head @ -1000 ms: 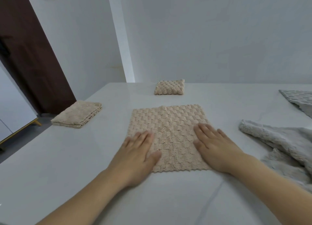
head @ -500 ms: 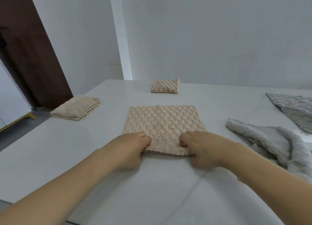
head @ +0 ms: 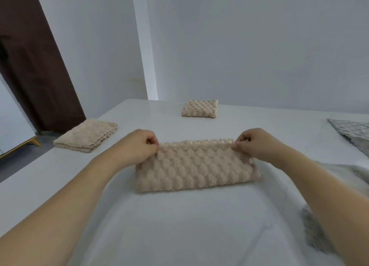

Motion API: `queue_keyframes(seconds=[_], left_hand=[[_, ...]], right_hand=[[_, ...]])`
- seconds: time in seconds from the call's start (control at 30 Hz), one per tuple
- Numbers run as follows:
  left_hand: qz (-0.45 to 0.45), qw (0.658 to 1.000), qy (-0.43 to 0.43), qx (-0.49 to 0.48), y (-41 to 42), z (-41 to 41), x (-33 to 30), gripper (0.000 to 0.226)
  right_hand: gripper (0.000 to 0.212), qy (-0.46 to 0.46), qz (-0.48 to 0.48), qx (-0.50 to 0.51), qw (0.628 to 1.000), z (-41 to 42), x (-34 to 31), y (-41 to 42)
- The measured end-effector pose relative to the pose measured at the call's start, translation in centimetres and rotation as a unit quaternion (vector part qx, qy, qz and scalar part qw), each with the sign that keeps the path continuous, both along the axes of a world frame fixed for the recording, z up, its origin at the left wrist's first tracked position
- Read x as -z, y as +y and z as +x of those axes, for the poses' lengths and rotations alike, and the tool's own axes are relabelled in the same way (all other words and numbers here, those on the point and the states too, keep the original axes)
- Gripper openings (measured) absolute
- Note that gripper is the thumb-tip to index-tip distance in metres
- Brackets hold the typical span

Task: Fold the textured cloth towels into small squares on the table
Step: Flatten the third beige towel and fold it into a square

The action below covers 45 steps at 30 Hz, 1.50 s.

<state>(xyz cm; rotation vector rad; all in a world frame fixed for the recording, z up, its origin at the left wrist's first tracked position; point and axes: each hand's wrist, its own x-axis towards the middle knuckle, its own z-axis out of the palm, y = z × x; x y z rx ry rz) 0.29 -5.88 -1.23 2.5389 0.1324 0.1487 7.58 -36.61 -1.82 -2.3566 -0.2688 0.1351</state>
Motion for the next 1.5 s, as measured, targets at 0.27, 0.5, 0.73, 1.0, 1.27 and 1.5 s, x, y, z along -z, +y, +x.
queue_keyframes(seconds=[0.27, 0.5, 0.73, 1.0, 1.27, 1.5], left_hand=[[0.137, 0.979, -0.118, -0.090, -0.3, 5.7, 6.7, 0.014], [0.131, 0.982, -0.085, -0.110, 0.4, 6.8, 7.2, 0.007], [0.095, 0.983, -0.127, -0.088, 0.5, 6.8, 7.1, 0.012], [0.063, 0.989, -0.093, -0.092, 0.6, 7.0, 7.0, 0.008], [0.058, 0.986, -0.060, -0.143, 0.6, 6.9, 6.7, 0.026], [-0.006, 0.986, -0.055, -0.156, 0.8, 7.0, 6.7, 0.026]], right_hand=[[0.014, -0.152, -0.108, 0.094, 0.978, 6.0, 5.9, 3.5], [0.018, -0.140, -0.160, 0.057, 0.976, 7.2, 5.8, 3.3], [0.021, -0.153, -0.234, 0.092, 0.956, 6.7, 5.5, 4.0], [0.018, -0.139, -0.194, 0.080, 0.968, 6.8, 5.1, 3.9], [0.027, -0.112, -0.158, 0.064, 0.979, 7.4, 5.5, 3.5], [0.024, -0.125, -0.064, 0.085, 0.986, 7.8, 5.9, 3.4]])
